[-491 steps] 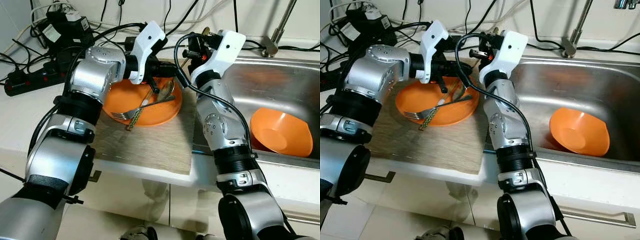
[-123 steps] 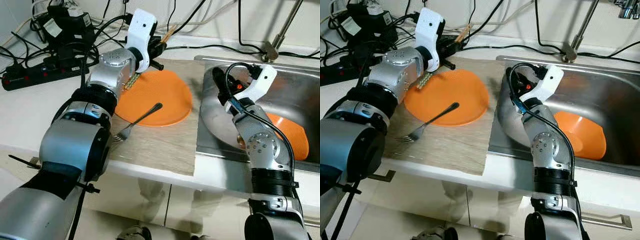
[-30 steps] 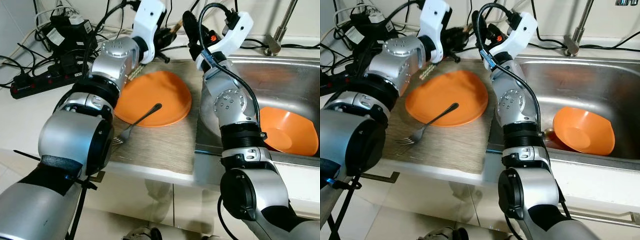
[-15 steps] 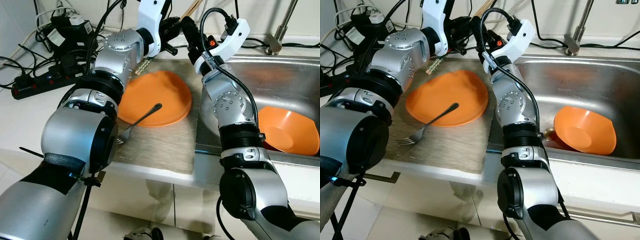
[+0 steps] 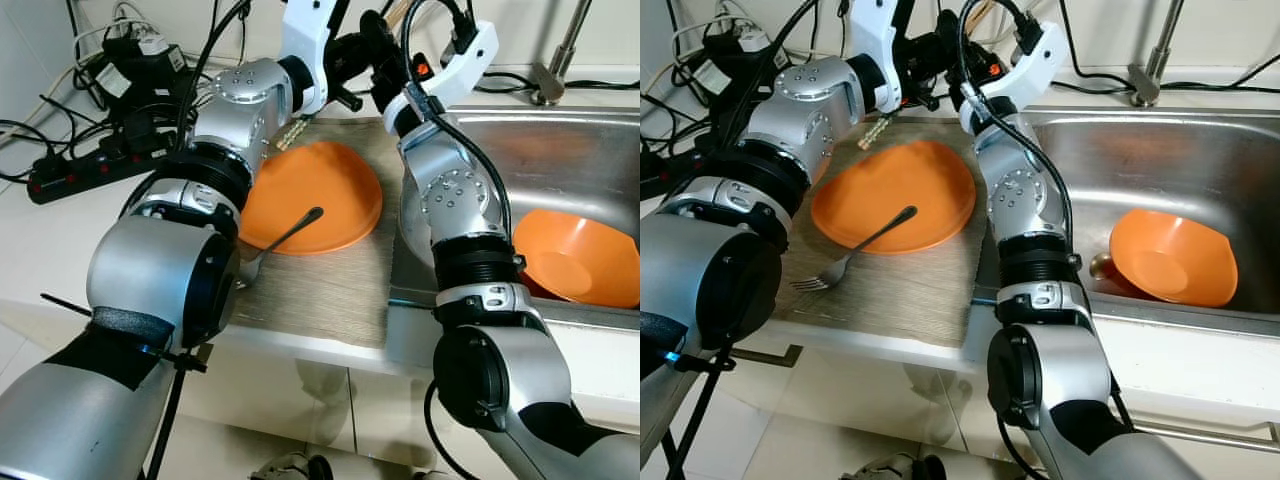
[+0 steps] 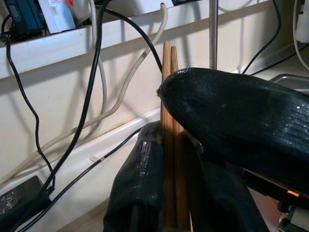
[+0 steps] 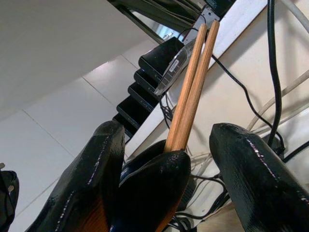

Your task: Kitchen organization

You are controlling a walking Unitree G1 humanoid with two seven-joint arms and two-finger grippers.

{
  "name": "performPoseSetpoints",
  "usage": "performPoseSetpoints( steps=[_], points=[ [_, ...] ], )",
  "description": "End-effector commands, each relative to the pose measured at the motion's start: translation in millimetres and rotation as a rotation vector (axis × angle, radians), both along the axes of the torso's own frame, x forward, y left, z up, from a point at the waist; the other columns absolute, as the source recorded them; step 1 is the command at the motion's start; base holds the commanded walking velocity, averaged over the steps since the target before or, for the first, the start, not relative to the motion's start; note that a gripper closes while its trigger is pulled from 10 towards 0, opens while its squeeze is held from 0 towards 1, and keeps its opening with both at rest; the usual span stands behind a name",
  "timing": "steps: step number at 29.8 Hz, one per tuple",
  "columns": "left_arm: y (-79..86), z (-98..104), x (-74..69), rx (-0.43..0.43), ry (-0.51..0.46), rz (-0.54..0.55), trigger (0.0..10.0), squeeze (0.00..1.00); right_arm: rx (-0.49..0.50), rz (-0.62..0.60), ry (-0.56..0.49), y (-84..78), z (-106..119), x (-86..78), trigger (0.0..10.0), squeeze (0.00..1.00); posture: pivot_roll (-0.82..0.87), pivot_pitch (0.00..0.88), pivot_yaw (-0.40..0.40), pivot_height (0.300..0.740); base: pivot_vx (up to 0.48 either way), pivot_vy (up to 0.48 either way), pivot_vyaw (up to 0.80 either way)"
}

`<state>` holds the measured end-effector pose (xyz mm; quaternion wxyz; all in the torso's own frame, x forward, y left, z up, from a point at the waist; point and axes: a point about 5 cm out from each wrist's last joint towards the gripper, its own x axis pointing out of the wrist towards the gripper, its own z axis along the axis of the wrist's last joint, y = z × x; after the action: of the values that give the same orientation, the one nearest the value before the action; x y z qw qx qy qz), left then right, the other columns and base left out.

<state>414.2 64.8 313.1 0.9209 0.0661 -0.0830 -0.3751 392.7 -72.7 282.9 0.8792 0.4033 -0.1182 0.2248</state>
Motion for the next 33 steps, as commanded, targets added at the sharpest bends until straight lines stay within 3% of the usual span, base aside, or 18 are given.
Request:
performPoseSetpoints(
  steps=[1,11,12,13,32,33],
  points=[
    [-2.7,10.3,-2.0,-0.013,-0.033,-0.029,0.0,0.00,0.000,0.036,-0.035,8.9,10.5,-2.2,10.0,0.00,-0.08,0.000,0.169,0.740,0.000,0.000,0.00],
    [-9.3,12.6,-5.4,-0.038,-0.042,-0.091,0.0,0.00,-0.105,-0.071,-0.048,1.8,8.7,3.3,10.0,0.00,-0.08,0.000,0.152,0.740,0.000,0.000,0.00],
    [-9.5,12.5,-5.6,-0.039,-0.042,-0.095,0.0,0.00,-0.116,-0.088,-0.049,0.5,8.5,3.8,8.0,0.00,-0.08,0.000,0.151,0.740,0.000,0.000,0.00],
    [-9.6,12.3,-5.8,-0.040,-0.043,-0.098,0.0,0.00,-0.127,-0.105,-0.051,-0.6,8.3,4.1,0.0,0.00,-0.08,0.000,0.151,0.740,0.000,0.000,0.00],
    [-2.5,14.1,-4.5,-0.029,-0.044,-0.083,0.0,0.00,-0.159,-0.167,-0.050,0.7,2.8,3.9,0.0,0.00,-0.07,0.002,0.175,0.740,0.000,0.000,0.00],
    [-1.7,14.4,-4.3,-0.027,-0.045,-0.078,0.0,0.00,-0.161,-0.169,-0.049,0.9,3.1,3.6,1.4,0.00,-0.07,0.005,0.178,0.740,0.000,0.000,0.00]
  ],
)
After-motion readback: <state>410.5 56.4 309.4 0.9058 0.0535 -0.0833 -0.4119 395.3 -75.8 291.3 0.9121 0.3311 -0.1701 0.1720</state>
